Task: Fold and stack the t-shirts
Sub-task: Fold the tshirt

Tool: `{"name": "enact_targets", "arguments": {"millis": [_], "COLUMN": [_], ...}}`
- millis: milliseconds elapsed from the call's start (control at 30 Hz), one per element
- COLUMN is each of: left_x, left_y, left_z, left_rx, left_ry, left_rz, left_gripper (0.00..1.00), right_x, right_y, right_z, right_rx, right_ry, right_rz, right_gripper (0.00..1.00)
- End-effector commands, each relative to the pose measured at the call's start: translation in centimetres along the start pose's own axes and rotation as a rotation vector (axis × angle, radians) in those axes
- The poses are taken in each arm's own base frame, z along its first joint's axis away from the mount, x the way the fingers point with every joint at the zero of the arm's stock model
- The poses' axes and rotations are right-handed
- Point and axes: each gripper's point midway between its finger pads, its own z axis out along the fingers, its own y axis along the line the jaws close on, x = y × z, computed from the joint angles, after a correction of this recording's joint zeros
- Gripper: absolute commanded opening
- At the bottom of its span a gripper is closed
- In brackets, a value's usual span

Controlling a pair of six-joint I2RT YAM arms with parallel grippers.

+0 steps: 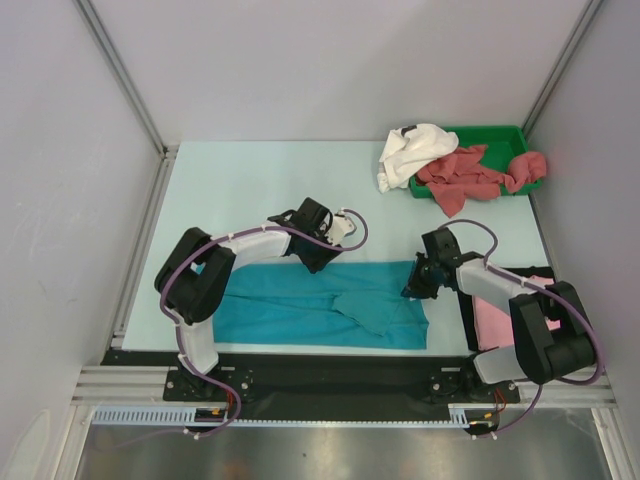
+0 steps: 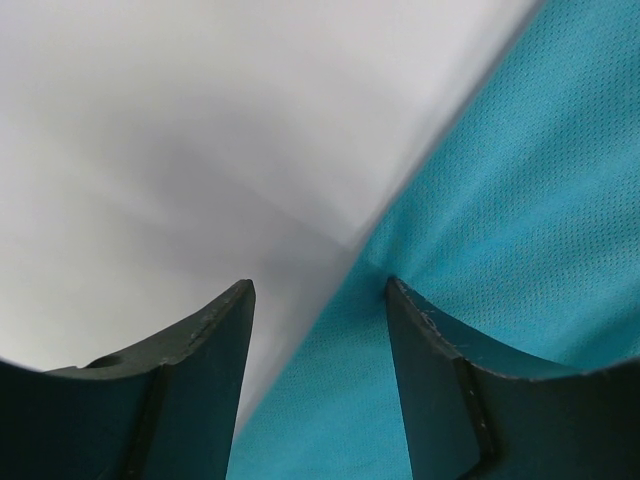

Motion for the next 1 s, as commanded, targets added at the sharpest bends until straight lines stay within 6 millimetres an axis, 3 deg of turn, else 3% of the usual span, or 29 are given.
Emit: {"name": "enact_targets", "arguments": {"millis": [0, 33, 133, 300, 367, 500, 600, 667, 800, 833, 900, 967], "left_x": [0.3, 0.2, -0.7, -2.2, -2.7, -3.7, -2.7, -0.5, 6.1, 8.7, 12.1, 15.0], "left_y": [0.4, 0.4, -0.1, -0.8, -0.7, -0.5, 1.2, 3.7, 8.3, 9.5, 10.5, 12.9], "left_z": [-0.1, -0.4, -1.4, -3.9, -5.0, -6.5, -7.9, -9.3, -11.3, -11.9, -12.3, -13.0], "left_rx": [-0.001, 0.001, 0.04, 0.132, 0.139, 0.146, 0.112, 0.054, -0.095, -0.129, -0.161, -0.218], "left_ry": [0.027, 0.028, 0.018, -0.027, -0.036, -0.051, -0.052, -0.042, 0.06, 0.086, 0.137, 0.16], "left_rz": [0.016, 0.018, 0.027, 0.023, 0.026, 0.058, 0.01, -0.048, -0.102, -0.144, -0.163, -0.214], "left_gripper": [0.62, 0.64, 0.67, 0.75, 0.77, 0.78, 0.77, 0.75, 0.74, 0.74, 0.73, 0.73], "right_x": [-0.3, -0.7, -1.8, -1.7, -0.7, 1.8, 4.2, 5.2, 7.3, 7.9, 8.3, 8.4], "right_y": [-1.0, -0.4, 0.6, 0.5, -0.5, -2.8, -4.2, -4.6, -4.4, -4.9, -4.6, -4.6], "right_z": [0.1, -0.3, -1.8, -5.8, -7.1, -7.8, -8.2, -8.3, -7.8, -7.4, -7.2, -7.0], "right_rx": [0.043, 0.026, 0.014, 0.037, 0.073, 0.146, 0.184, 0.186, 0.136, 0.15, 0.146, 0.145], "right_ry": [0.012, 0.001, -0.03, -0.048, -0.036, 0.024, 0.078, 0.092, 0.158, 0.178, 0.197, 0.193], "right_rz": [-0.006, -0.015, -0.038, -0.08, -0.069, -0.014, 0.025, 0.049, 0.066, 0.068, 0.056, 0.066], "right_gripper": [0.07, 0.14, 0.23, 0.42, 0.43, 0.44, 0.45, 0.47, 0.5, 0.5, 0.5, 0.51]}}
